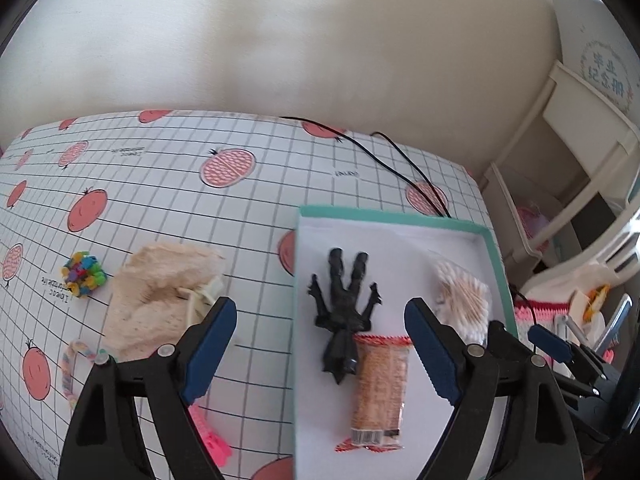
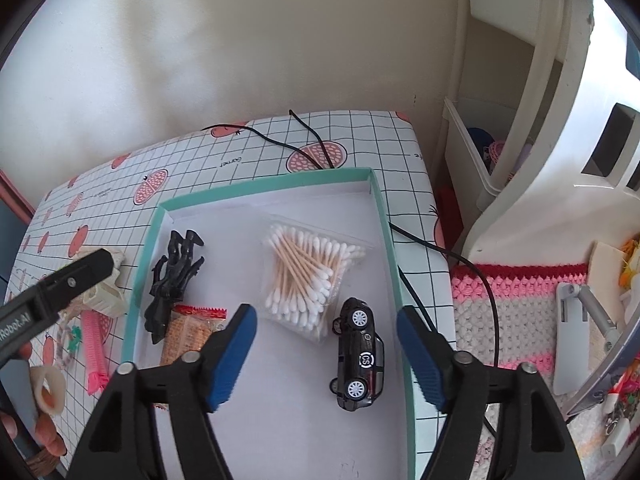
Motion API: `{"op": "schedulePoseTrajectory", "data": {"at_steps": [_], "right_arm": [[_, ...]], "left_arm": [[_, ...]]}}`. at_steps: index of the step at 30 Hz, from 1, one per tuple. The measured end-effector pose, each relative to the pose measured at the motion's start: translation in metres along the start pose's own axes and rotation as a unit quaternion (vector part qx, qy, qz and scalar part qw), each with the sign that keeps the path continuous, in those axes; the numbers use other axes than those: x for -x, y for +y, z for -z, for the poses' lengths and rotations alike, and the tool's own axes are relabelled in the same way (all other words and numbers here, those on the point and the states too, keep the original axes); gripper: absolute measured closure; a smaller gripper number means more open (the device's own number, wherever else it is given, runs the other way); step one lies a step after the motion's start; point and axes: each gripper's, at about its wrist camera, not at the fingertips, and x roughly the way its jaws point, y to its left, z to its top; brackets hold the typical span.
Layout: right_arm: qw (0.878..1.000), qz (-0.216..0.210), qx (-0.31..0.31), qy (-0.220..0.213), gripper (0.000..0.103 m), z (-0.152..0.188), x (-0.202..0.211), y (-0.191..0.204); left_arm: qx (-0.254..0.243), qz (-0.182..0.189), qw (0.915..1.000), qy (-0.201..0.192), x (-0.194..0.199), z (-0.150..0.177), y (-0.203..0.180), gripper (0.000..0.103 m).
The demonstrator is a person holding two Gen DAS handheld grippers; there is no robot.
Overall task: Organize objects
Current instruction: 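Release the snack bar with the left tool while the right tool releases the toy car, then move the left tool to the rainbow fuzzy ring while the right tool reaches the pink hair roller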
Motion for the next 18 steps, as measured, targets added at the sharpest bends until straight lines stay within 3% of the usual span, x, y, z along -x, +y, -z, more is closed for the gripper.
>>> {"op": "schedulePoseTrajectory", "data": {"at_steps": [2, 4, 8, 18], "right_arm": [[1.0, -0.001, 0.004, -0.001, 0.015, 0.0, 0.0, 0.003], [1.0, -0.001, 0.009, -0.003, 0.011, 0.0, 0.0, 0.006], [1.0, 0.001, 0.014, -0.007, 0.001, -0.001, -0.001, 0.011], [1.0, -0.003, 0.018, -0.014, 0.0, -0.006, -0.001, 0.025]], "left_arm": [[0.003, -0.002, 1.0, -0.008, 0.002, -0.002, 0.005, 0.005], [0.006, -0.007, 0.9998, -0.015, 0.005, -0.003, 0.011, 0.001], [0.014, -0.01, 0.9997, -0.019, 0.006, -0.007, 0.02, 0.0], [0.013, -0.019, 0.9992, -0.033, 0.012, -0.015, 0.041, 0.0]]}}
